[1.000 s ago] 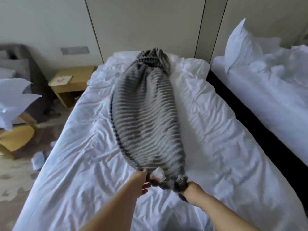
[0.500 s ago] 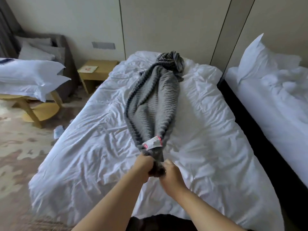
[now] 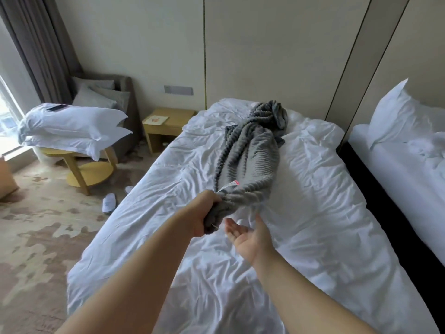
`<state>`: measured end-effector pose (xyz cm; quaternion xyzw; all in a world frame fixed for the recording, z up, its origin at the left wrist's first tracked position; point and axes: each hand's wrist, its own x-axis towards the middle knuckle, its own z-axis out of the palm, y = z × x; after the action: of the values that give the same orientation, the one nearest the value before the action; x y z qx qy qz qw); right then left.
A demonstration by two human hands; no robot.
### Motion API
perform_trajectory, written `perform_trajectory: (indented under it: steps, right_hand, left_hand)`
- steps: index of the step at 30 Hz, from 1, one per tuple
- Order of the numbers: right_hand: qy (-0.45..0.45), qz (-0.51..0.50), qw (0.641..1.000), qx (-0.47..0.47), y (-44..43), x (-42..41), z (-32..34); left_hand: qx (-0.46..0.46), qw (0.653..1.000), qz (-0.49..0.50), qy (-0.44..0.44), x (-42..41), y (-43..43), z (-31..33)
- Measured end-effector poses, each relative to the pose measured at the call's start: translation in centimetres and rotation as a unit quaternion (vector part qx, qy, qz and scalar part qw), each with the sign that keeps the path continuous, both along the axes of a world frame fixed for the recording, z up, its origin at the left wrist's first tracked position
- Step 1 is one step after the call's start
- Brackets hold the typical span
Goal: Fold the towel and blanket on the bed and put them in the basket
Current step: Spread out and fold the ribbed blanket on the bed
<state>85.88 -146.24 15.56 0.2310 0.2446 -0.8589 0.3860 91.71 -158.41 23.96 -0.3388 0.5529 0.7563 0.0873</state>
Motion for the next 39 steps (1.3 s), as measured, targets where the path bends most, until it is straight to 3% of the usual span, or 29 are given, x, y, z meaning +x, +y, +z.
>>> perform_trajectory:
  steps: [2,5,8,12,15,21,24,26,28,29,30,31,33,34,35,36,39]
  right_hand:
    - [0.002,-0.040,0.999,-0.018,-2.7,-2.3,1.4]
    - [0.042,-0.020,0.999,-0.003,-7.0,-5.9,2.7]
    - [0.038,-0.022,0.999,0.009,-11.0,-8.5,2.7]
    - [-0.027,-0.111,0.993,0.001,-13.4,-10.9,1.6]
    - [0.004,-0.143,0.988,-0.056,-13.3,-12.7,2.4]
    - [-0.025,-0.310,0.947,-0.075,-10.0,-19.2,5.3]
    - [-0.028,-0.324,0.943,-0.064,-9.8,-21.5,6.8]
    - [0.050,-0.322,0.944,-0.045,-10.3,-21.9,9.3]
    - [0.248,-0.233,0.939,0.049,-10.8,-21.1,12.2]
    - [0.368,-0.144,0.910,0.125,-11.1,-20.2,13.1]
    - [0.477,-0.027,0.855,0.201,-11.4,-19.2,13.6]
    - [0.559,0.106,0.778,0.267,-11.7,-18.1,13.6]
    - [0.633,0.308,0.609,0.366,-12.1,-16.3,12.8]
    - [0.635,0.349,0.572,0.386,-12.1,-15.9,12.2]
    - [0.618,0.358,0.585,0.383,-11.7,-15.8,11.5]
    - [0.590,0.354,0.630,0.360,-11.1,-15.9,10.9]
    - [0.433,0.342,0.812,0.190,-9.2,-16.8,8.9]
  left_hand:
    - [-0.005,0.999,-0.039,-0.012,-1.7,-3.0,0.6]
    - [-0.030,0.991,-0.125,-0.026,-4.6,-7.5,0.7]
    - [0.014,0.988,-0.151,-0.006,-7.3,-11.8,0.3]
    - [0.044,0.998,-0.049,0.017,-10.9,-16.2,-1.2]
    - [0.042,0.999,0.000,0.034,-12.9,-18.5,-1.7]
    - [0.127,0.981,0.134,0.056,-17.1,-21.5,-1.0]
    - [0.094,0.968,0.214,0.096,-18.5,-23.7,-0.7]
    - [0.039,0.959,0.248,0.133,-19.0,-23.9,-0.6]
    - [0.005,0.961,0.222,0.167,-19.1,-23.2,0.1]
    - [0.003,0.966,0.183,0.180,-19.0,-22.7,0.7]
    - [0.018,0.974,0.132,0.186,-18.8,-22.2,1.3]
    - [0.037,0.979,0.076,0.183,-18.8,-21.6,2.1]
    - [0.023,0.991,-0.034,0.126,-18.8,-19.6,3.2]
    - [-0.014,0.992,-0.085,0.094,-19.1,-18.3,3.1]
    - [-0.063,0.988,-0.121,0.068,-19.3,-16.7,2.8]
    - [-0.113,0.985,-0.126,0.045,-19.5,-15.3,2.4]
    - [-0.164,0.986,-0.037,0.018,-19.8,-13.5,0.9]
